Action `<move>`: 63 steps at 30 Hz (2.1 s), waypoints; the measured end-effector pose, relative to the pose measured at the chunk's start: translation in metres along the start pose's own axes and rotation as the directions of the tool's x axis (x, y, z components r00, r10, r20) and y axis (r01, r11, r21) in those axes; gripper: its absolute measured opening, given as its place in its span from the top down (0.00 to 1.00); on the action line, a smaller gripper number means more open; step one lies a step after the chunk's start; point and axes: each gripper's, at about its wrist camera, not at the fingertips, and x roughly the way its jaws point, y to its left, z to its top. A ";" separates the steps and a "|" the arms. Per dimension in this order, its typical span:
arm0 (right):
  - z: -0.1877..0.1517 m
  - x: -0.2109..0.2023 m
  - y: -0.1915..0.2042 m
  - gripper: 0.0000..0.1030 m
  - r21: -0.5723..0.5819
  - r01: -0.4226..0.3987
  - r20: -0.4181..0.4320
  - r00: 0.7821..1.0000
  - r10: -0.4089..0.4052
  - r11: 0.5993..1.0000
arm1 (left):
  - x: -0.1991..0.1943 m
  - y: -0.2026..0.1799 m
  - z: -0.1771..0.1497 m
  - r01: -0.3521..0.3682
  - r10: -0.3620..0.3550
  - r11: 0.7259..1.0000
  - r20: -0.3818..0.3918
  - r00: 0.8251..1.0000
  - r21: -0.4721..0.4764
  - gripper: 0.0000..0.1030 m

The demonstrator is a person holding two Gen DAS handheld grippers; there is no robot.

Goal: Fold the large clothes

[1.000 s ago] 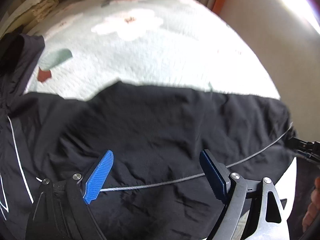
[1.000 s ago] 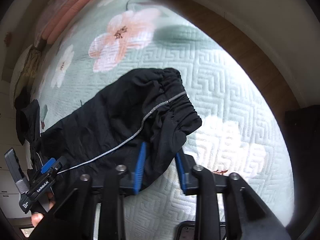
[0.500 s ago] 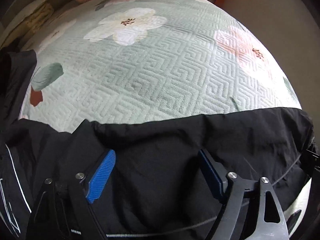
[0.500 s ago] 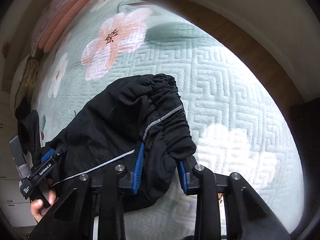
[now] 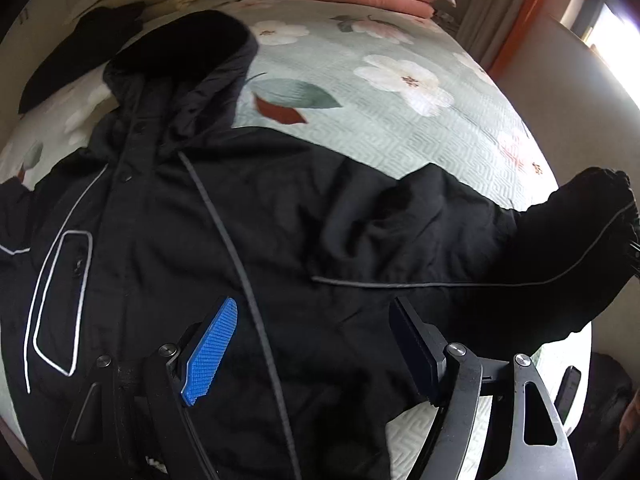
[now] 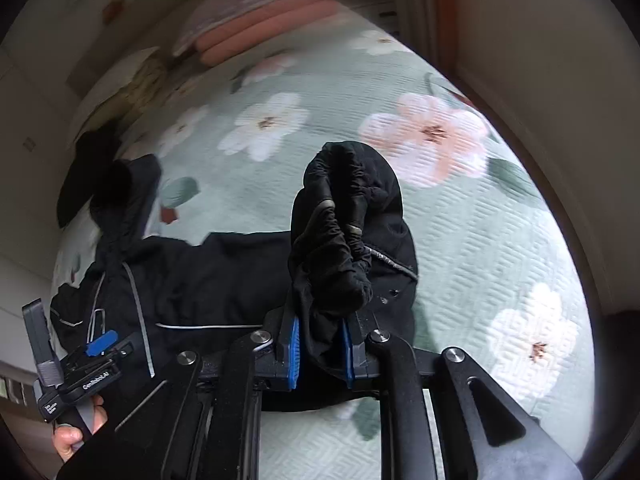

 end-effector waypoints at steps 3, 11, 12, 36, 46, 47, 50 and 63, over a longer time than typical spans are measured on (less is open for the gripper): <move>-0.006 0.008 0.090 0.82 -0.109 -0.056 -0.002 0.998 0.056 0.992 | -0.021 0.055 0.001 0.010 -0.009 0.999 0.007 1.000 -0.048 0.22; -0.054 0.071 0.309 0.82 -0.331 -0.221 -0.105 0.975 0.197 0.917 | -0.077 0.207 0.000 -0.123 0.133 0.986 0.084 0.988 -0.117 0.22; -0.065 0.088 0.329 0.82 -0.347 -0.233 -0.134 0.971 0.198 0.908 | -0.078 0.224 -0.002 -0.134 0.145 0.982 0.079 0.986 -0.131 0.22; -0.104 0.104 0.347 0.50 -0.348 -0.063 -0.222 0.975 -0.017 0.935 | -0.005 0.290 -0.003 0.209 -0.214 0.969 -0.025 0.977 -0.130 0.22; -0.112 0.196 0.269 0.83 -0.287 0.081 -0.254 0.954 -0.158 0.954 | 0.058 0.243 0.012 0.287 -0.296 0.953 -0.096 0.950 -0.100 0.82; -0.112 0.195 0.271 0.83 -0.297 0.086 -0.249 0.955 -0.164 0.951 | 0.058 0.243 0.013 0.289 -0.297 0.952 -0.092 0.950 -0.098 0.83; -0.104 0.187 0.273 0.83 -0.294 0.058 -0.282 0.948 -0.145 0.954 | 0.042 0.246 0.018 0.308 -0.314 0.947 -0.060 0.947 -0.097 0.84; -0.065 0.134 0.309 0.48 -0.278 -0.099 -0.233 0.972 0.033 0.955 | 0.010 0.377 0.032 0.057 -0.060 0.968 -0.005 0.998 -0.246 0.79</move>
